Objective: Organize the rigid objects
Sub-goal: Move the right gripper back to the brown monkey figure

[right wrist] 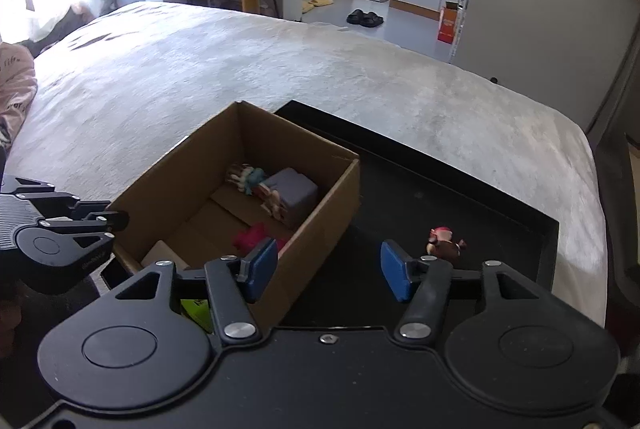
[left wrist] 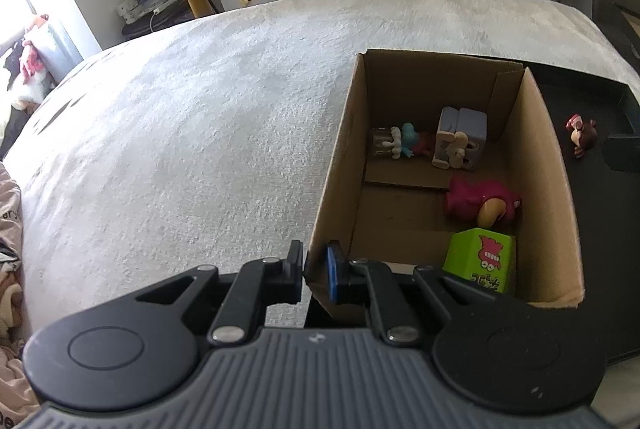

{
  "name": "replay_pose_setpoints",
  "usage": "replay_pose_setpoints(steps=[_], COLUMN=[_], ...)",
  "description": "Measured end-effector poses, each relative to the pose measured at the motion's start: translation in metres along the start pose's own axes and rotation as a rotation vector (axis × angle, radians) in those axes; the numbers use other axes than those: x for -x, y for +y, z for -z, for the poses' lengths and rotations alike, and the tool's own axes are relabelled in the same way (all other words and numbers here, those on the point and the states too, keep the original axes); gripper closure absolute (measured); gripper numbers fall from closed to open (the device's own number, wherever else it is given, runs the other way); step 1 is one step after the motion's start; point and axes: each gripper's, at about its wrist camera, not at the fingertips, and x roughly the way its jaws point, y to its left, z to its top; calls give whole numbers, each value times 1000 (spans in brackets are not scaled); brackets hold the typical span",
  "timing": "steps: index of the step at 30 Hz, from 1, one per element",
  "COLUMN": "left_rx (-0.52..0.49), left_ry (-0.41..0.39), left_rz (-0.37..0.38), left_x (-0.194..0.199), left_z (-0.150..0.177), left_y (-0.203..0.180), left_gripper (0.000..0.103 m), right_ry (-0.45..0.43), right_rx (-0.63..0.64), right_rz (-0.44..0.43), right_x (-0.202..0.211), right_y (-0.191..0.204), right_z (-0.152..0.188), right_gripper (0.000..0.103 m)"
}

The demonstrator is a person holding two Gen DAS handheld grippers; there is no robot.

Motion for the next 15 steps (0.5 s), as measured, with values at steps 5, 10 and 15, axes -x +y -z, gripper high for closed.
replay_pose_setpoints(steps=[5,10,15], left_rx=[-20,-42,-63], left_ry=[2,2,4], left_rz=[-26,-51,-77], left_x=[0,-1,-1], left_z=[0,0,-1], left_y=[-4,-10,-13], left_gripper=[91,91,91], right_ry=[-4,-17,-25], right_rx=[-40,-72,-106], right_rz=[15,32,45], right_x=[-1,-2,-7], right_y=[-16,-35,-53], right_z=[9,17,22], right_gripper=[45,36,34])
